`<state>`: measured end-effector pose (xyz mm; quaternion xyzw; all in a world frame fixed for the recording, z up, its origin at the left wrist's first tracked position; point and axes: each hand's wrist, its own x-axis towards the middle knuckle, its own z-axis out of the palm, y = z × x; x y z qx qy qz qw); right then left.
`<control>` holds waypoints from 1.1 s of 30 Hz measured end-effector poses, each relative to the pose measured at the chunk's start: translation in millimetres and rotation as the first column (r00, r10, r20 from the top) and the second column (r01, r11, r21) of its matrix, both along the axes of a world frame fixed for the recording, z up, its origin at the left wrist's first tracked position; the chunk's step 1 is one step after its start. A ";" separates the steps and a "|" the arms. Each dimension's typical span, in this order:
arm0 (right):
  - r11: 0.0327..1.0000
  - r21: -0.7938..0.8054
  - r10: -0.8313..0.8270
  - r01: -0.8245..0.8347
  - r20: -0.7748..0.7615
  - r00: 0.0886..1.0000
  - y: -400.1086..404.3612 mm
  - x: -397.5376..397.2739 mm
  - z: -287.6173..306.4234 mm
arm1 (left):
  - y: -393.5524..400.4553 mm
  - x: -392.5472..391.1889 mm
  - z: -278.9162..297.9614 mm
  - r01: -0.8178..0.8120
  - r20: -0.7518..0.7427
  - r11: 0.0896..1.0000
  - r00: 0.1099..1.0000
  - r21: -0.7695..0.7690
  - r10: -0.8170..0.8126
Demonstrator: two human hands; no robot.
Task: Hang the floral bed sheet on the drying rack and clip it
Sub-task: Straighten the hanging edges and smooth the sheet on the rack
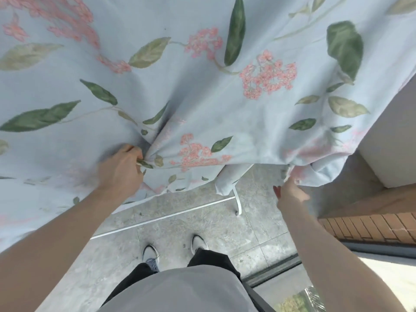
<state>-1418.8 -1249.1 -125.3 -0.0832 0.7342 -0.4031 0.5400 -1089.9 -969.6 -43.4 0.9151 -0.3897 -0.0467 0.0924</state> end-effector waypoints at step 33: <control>0.924 -0.328 0.292 -0.197 0.273 0.917 -22.9 -24.1 90.5 | -137.7 -124.5 53.6 -0.044 -0.423 0.822 0.873 -0.568 -0.245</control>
